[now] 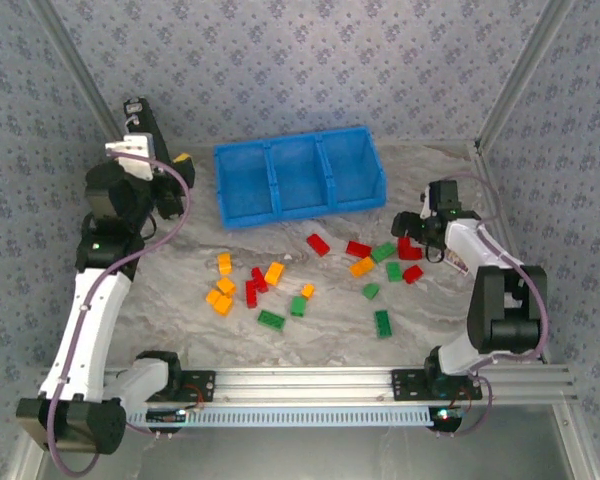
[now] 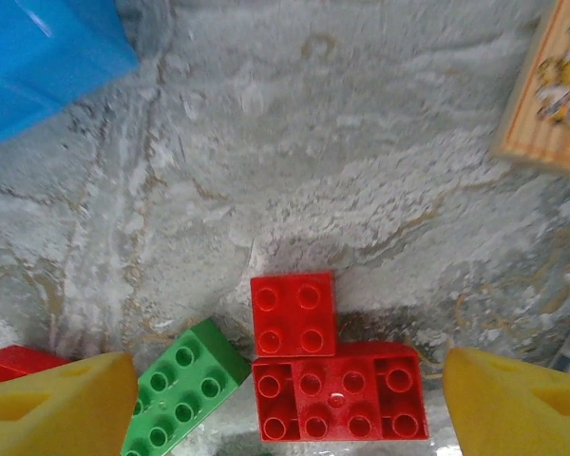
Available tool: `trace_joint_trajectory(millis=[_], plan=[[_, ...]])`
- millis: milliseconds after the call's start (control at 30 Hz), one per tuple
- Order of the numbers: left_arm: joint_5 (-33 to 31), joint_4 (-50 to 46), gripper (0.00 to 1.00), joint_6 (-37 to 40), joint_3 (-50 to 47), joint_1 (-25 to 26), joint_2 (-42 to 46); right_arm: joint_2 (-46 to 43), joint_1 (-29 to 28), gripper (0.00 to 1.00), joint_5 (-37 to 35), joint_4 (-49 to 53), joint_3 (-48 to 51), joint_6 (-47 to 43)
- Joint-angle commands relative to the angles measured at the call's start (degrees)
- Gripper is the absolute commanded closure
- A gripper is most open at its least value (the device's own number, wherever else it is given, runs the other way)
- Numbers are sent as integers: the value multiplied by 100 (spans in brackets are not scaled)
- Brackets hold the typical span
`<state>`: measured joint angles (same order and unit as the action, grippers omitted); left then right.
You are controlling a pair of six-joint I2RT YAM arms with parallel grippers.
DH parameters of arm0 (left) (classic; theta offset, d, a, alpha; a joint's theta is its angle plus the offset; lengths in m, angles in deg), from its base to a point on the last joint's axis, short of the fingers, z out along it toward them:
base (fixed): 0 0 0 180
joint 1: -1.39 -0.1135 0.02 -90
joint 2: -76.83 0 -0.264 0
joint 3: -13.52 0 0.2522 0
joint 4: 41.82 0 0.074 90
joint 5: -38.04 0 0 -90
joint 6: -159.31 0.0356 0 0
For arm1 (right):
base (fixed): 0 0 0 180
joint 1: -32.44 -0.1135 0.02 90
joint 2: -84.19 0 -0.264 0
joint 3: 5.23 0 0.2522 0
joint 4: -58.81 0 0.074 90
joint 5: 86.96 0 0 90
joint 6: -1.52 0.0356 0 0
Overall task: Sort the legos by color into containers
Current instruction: Pick up the lego from the middle-right of the table.
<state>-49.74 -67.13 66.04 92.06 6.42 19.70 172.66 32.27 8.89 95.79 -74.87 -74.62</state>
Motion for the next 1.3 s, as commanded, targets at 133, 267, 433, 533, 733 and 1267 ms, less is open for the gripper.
trace_joint_trajectory(millis=[133,267,433,533,733,1267], plan=[[692,-1577,0,179,815,176,184,685,-170,25,-330,319,-359,22],[766,-1936,0,271,1060,267,222,1003,-248,31,-576,323,-545,-9],[824,-2317,0,391,1314,359,150,1349,-373,43,-887,435,-819,3],[765,-2413,0,494,1389,433,101,1507,-405,50,-969,495,-930,17],[746,-2381,0,516,1416,464,43,1595,-405,64,-1065,652,-1080,28],[433,-2359,0,776,1339,482,92,946,-685,74,-1029,982,-2487,-39]])
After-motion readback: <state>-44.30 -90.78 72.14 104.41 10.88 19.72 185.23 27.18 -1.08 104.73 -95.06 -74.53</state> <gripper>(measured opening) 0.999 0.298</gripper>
